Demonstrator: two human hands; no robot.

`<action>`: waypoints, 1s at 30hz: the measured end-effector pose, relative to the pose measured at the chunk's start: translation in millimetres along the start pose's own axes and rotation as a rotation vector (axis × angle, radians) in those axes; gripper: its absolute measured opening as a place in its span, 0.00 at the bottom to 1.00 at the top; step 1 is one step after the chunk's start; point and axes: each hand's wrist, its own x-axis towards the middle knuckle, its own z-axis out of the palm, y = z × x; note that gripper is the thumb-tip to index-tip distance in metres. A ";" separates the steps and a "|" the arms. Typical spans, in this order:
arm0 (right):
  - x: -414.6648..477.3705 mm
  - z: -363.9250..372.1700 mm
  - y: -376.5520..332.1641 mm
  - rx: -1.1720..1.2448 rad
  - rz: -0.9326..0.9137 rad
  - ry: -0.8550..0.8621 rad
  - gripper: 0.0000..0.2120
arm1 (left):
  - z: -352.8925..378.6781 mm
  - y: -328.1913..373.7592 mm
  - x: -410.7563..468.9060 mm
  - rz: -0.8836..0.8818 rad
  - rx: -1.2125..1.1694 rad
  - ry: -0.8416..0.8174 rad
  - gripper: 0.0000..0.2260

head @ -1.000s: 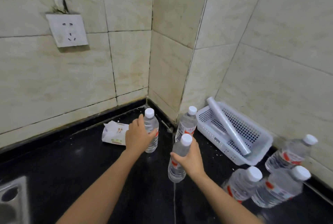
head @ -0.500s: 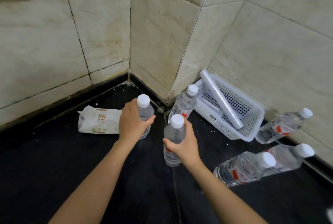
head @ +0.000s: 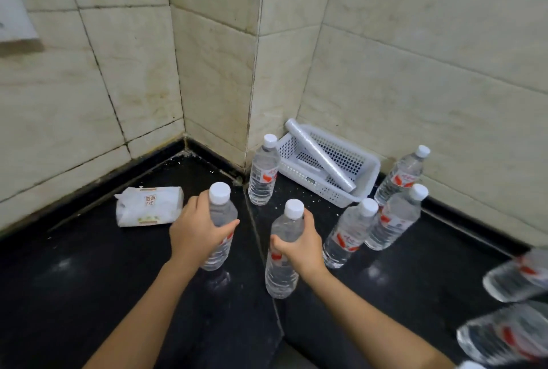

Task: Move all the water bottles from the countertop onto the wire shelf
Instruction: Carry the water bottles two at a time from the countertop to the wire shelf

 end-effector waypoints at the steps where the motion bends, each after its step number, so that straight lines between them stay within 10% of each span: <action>1: -9.7 -9.3 1.6 0.002 -0.007 0.002 0.32 | -2.5 7.2 -11.8 -0.008 -0.002 -0.024 0.28; 11: -168.8 -149.8 32.6 0.083 -0.074 0.209 0.30 | 10.4 108.1 -161.0 0.179 0.019 -0.174 0.31; 30: -423.5 -439.7 160.0 -0.083 0.349 0.936 0.24 | 146.7 385.5 -398.1 0.832 -0.311 -0.815 0.27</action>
